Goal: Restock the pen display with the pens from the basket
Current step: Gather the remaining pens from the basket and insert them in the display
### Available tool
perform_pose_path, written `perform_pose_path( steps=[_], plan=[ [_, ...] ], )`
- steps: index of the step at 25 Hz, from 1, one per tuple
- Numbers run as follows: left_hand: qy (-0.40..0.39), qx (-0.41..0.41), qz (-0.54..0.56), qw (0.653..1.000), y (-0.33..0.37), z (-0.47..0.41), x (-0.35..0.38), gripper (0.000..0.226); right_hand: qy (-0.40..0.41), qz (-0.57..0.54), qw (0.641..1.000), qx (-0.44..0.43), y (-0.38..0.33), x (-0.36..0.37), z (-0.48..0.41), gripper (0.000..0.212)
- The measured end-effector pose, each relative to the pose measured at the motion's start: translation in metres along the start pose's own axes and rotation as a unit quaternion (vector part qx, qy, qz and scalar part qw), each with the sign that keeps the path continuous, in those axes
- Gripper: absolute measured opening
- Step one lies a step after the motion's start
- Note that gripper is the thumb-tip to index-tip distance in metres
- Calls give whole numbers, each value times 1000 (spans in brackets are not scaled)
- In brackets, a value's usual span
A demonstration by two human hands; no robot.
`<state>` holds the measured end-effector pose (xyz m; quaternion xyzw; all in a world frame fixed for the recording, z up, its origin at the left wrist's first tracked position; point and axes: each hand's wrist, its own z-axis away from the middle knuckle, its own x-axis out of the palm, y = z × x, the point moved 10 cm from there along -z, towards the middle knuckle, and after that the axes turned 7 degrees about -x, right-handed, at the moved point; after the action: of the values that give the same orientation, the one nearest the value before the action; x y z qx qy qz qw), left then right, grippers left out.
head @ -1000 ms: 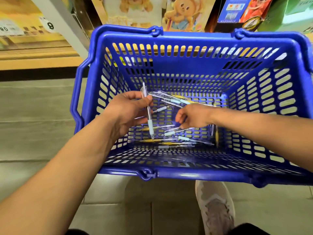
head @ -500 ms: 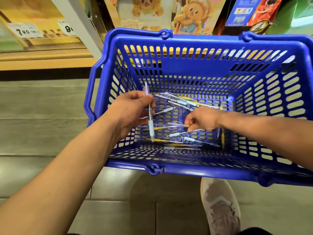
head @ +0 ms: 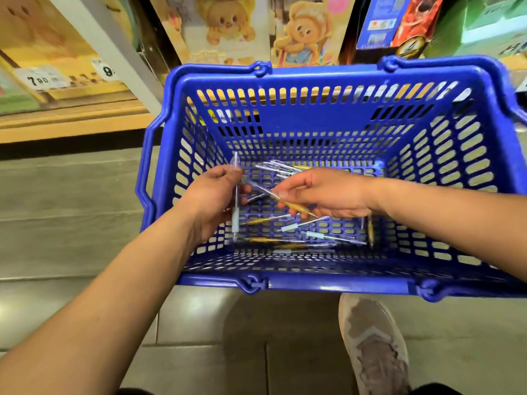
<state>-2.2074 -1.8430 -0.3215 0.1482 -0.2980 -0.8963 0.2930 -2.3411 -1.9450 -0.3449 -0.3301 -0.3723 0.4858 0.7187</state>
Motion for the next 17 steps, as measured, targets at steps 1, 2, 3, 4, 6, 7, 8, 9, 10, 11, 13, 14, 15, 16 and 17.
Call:
perform_pose_path(
  steps=[1,2,3,4,6,7,8,9,10,11,13,14,15,16,17],
  plan=[
    [-2,2,-1,1000,0,-1,2,17,-3,-11,1000,0,-1,1,1,38],
    [-9,1,2,1000,0,-1,6,16,-1,-35,999,1,-1,1,2,29],
    [-19,0,8,1000,-1,-1,8,15,3,-62,998,1,1,1,1,22],
    [-27,0,15,1000,-1,-1,10,14,9,-80,997,1,4,0,-2,20],
    [-34,2,23,999,-1,-3,10,13,34,-73,997,5,13,-6,-8,20],
    [-35,1,25,999,-1,-3,9,13,54,-57,997,9,19,-12,-11,19],
    [-37,-1,26,999,-1,-4,9,12,75,-35,996,18,27,-20,-15,16],
    [-39,-3,26,999,-1,-4,8,11,93,8,995,33,35,-29,-18,12],
    [-41,-4,24,999,-1,-5,7,11,105,105,988,50,42,-42,-21,10],
    [-40,-6,23,999,-1,-5,6,11,106,257,958,70,46,-56,-22,9],
    [-37,-4,22,999,1,-6,3,12,84,527,840,100,48,-77,-27,16],
    [-36,-3,24,999,2,-6,2,12,77,591,795,111,51,-83,-27,18],
    [-36,-3,26,999,3,-6,1,12,72,624,768,125,55,-89,-26,18],
    [-36,-5,26,999,3,-5,1,12,67,647,747,139,59,-92,-25,16],
    [-35,-6,23,999,4,-5,0,14,63,668,726,149,60,-94,-23,14]
  ],
)
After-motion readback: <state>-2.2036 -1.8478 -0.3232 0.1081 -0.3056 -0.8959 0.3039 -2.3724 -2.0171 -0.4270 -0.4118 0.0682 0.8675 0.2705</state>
